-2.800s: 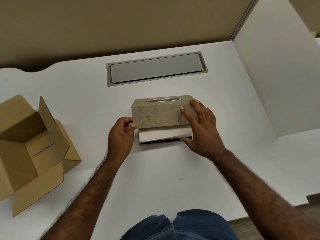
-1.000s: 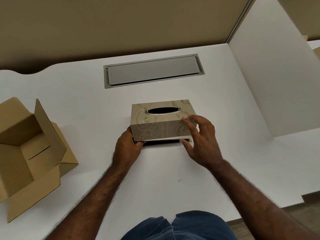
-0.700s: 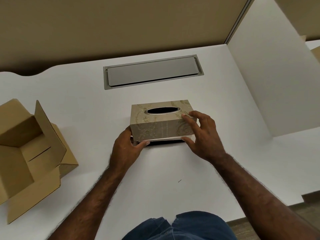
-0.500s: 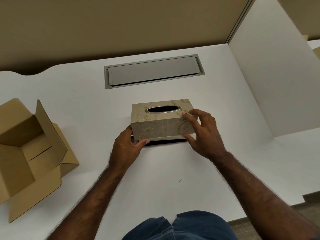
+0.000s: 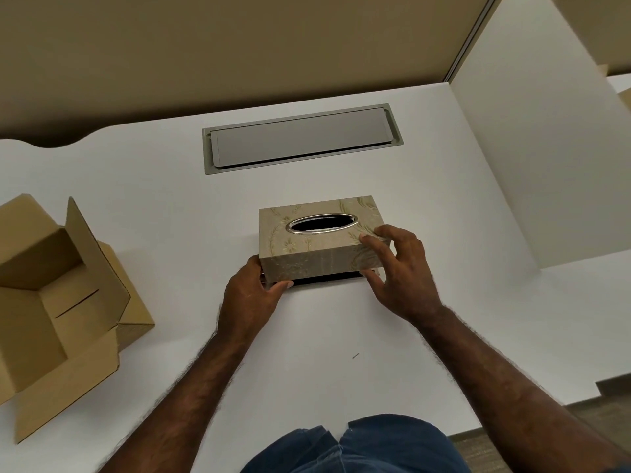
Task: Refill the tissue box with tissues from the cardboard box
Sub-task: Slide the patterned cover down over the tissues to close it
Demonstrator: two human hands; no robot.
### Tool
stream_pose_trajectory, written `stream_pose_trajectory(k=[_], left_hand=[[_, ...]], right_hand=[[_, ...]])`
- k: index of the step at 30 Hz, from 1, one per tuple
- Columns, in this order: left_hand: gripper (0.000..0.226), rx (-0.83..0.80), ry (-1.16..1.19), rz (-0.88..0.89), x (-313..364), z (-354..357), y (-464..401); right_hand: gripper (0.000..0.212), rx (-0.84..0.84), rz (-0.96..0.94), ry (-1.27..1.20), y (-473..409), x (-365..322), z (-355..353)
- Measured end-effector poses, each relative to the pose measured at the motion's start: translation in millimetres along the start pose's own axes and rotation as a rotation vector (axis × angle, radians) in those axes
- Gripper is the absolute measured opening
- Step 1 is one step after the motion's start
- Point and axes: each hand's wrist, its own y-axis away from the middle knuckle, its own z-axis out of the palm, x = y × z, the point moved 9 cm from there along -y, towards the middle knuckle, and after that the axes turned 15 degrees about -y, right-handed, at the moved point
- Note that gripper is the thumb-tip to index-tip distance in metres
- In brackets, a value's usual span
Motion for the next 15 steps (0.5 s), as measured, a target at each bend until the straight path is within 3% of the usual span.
stream_pose_trajectory(k=[7, 15], left_hand=[[0.047, 0.027, 0.006, 0.035, -7.4, 5.7, 5.3], [0.045, 0.023, 0.001, 0.092, -6.6, 8.8, 7.9]], right_hand=[[0.050, -0.001, 0.018, -0.012, 17.2, 3.2, 5.5], [0.036, 0.029, 0.053, 0.016, 23.6, -0.9, 7.9]])
